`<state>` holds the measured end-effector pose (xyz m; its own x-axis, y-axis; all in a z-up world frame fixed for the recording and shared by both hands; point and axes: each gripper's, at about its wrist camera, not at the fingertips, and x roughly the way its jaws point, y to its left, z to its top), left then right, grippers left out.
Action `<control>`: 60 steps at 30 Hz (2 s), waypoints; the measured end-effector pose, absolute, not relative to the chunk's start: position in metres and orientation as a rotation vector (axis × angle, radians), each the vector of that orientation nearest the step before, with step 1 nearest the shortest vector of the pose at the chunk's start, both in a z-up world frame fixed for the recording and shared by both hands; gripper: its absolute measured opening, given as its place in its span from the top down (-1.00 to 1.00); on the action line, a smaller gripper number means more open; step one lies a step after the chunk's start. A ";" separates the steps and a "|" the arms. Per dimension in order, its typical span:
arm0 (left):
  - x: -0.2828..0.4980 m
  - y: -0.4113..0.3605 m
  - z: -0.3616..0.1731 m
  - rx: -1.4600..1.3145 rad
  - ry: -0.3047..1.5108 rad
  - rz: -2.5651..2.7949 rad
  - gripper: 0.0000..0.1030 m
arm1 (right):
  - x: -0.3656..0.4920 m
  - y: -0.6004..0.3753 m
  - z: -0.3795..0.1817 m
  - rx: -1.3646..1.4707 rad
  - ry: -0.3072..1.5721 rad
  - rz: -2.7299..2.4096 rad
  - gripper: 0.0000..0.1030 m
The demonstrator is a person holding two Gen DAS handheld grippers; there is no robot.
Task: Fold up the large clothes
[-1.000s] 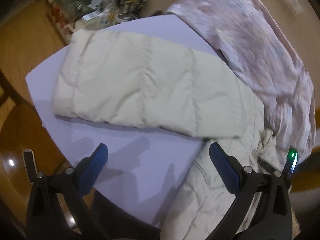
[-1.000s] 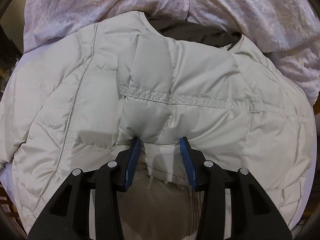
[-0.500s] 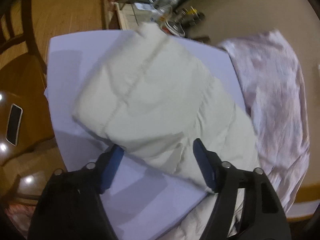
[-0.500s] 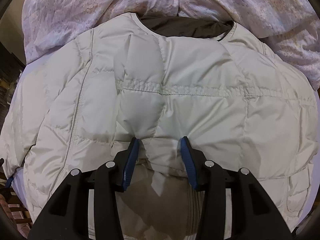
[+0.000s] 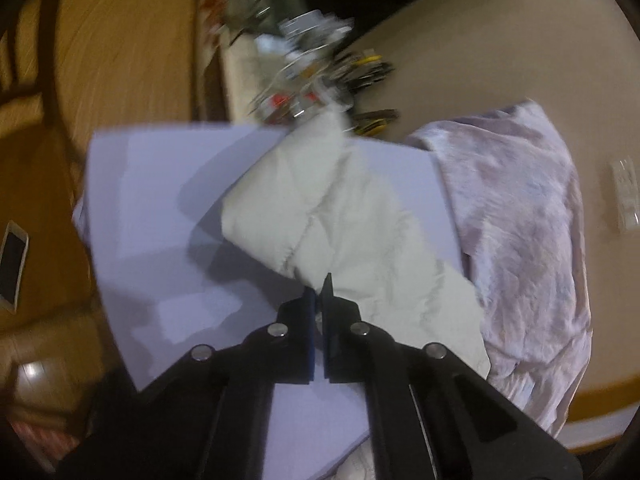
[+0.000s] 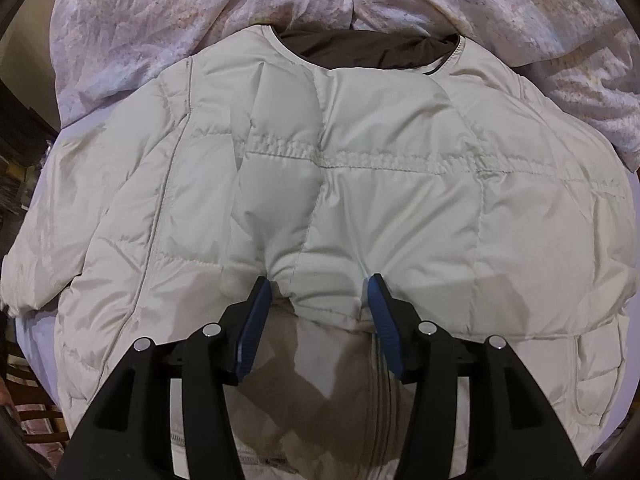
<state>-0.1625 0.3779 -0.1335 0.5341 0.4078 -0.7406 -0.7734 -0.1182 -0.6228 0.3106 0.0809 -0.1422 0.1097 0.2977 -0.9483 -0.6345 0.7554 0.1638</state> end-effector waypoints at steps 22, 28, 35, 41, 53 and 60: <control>0.071 0.246 0.065 -0.660 0.334 0.326 0.97 | 0.326 -0.046 -0.110 -0.042 1.262 0.605 -0.19; 0.126 0.207 0.052 -0.672 0.414 0.184 0.97 | 0.337 -0.085 -0.113 0.008 1.266 0.529 -0.20; 0.182 0.158 0.007 -0.615 0.592 0.102 0.95 | 0.340 -0.113 -0.117 0.036 1.278 0.482 -0.20; 0.213 0.127 -0.037 -0.584 0.757 0.053 0.57 | 0.342 -0.121 -0.116 0.044 1.272 0.474 -0.20; 0.156 0.168 -0.059 -0.535 0.822 0.244 -0.37 | 0.350 -0.037 -0.079 -0.028 1.124 0.711 0.05; 0.091 0.210 -0.074 -0.567 0.855 0.425 -0.46 | 0.372 0.048 -0.075 -0.126 1.059 0.751 0.28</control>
<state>0.0909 0.2097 -0.0741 0.5891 0.1239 -0.7985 -0.5613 0.7737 -0.2940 0.3716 0.0483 -0.0751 0.2701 0.4974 -0.8244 -0.6131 0.7490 0.2511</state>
